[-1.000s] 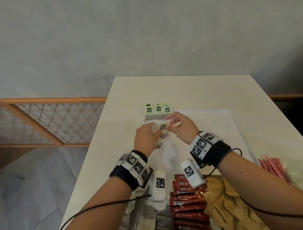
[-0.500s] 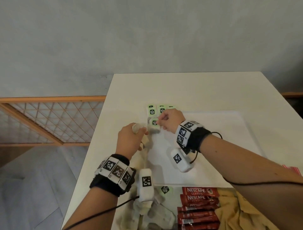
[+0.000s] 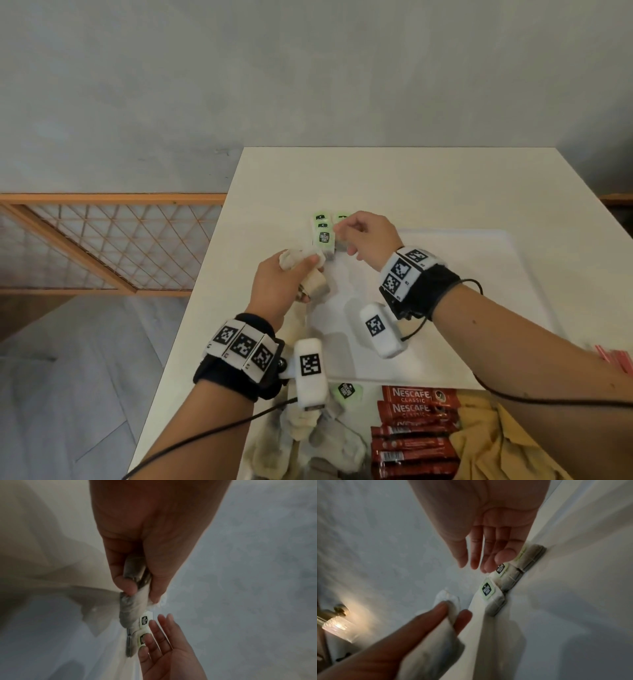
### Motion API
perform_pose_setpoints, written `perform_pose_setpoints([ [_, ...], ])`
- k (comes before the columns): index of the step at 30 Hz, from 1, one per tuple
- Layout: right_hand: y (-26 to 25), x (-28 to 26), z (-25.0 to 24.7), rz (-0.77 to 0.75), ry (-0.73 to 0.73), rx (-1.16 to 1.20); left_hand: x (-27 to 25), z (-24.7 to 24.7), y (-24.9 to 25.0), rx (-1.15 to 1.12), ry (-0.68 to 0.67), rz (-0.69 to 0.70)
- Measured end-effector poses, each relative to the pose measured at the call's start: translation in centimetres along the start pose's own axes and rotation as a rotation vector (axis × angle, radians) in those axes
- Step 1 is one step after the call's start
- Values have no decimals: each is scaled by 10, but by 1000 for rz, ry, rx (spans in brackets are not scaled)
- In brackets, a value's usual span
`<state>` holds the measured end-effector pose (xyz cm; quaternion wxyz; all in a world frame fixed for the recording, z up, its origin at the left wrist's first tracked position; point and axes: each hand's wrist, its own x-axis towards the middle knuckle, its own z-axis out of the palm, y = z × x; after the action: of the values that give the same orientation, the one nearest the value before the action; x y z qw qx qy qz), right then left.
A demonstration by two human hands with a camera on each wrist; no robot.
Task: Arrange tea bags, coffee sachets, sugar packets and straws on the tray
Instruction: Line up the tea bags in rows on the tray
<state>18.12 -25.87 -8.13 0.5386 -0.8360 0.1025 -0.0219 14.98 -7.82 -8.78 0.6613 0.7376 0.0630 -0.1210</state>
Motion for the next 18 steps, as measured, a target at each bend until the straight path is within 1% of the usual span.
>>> perform_pose_setpoints([
  [2,-3,-17,-8,3,-80,99,-6,7,3,4,-34,10],
  [5,0,-40,-16,-10,-153,134,-14,20,8,14,-93,12],
  [8,8,-54,-23,-32,-145,107,-19,28,10,34,-170,14],
  [10,12,-59,-30,-11,-105,109,-22,29,10,157,-194,51],
  [12,17,-62,-37,39,-54,116,-25,29,10,364,-153,105],
  [15,23,-67,-46,121,19,140,-27,32,10,561,-9,216],
  [16,24,-70,-48,142,38,168,-28,35,10,622,13,274],
  [18,24,-74,-51,172,55,238,-35,46,11,698,5,356],
])
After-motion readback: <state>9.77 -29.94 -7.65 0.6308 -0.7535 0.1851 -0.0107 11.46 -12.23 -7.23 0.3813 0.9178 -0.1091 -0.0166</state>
